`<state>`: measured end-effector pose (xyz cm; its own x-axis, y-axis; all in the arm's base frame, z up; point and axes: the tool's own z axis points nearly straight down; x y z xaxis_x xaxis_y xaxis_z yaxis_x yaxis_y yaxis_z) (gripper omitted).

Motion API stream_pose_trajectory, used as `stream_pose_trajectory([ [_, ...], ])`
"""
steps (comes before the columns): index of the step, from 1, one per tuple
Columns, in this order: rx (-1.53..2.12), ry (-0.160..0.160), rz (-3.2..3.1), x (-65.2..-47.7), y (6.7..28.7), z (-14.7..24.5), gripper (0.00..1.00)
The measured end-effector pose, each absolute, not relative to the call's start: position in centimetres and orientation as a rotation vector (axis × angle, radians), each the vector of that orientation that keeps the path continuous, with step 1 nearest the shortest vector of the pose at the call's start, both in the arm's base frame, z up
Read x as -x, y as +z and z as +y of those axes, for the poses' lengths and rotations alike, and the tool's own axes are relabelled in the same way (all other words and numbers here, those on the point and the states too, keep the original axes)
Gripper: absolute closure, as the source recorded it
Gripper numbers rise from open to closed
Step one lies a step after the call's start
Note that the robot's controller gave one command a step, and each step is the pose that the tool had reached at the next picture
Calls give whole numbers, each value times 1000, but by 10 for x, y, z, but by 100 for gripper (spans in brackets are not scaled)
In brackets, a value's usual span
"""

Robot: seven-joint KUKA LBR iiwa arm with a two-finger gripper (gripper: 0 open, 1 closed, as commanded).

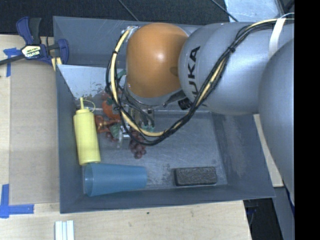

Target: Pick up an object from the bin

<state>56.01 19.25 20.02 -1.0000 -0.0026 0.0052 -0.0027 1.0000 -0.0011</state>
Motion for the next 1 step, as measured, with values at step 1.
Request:
stream_pose_trajectory([
  [1, 1, -2, -3144, -562, 205, 192, 0],
])
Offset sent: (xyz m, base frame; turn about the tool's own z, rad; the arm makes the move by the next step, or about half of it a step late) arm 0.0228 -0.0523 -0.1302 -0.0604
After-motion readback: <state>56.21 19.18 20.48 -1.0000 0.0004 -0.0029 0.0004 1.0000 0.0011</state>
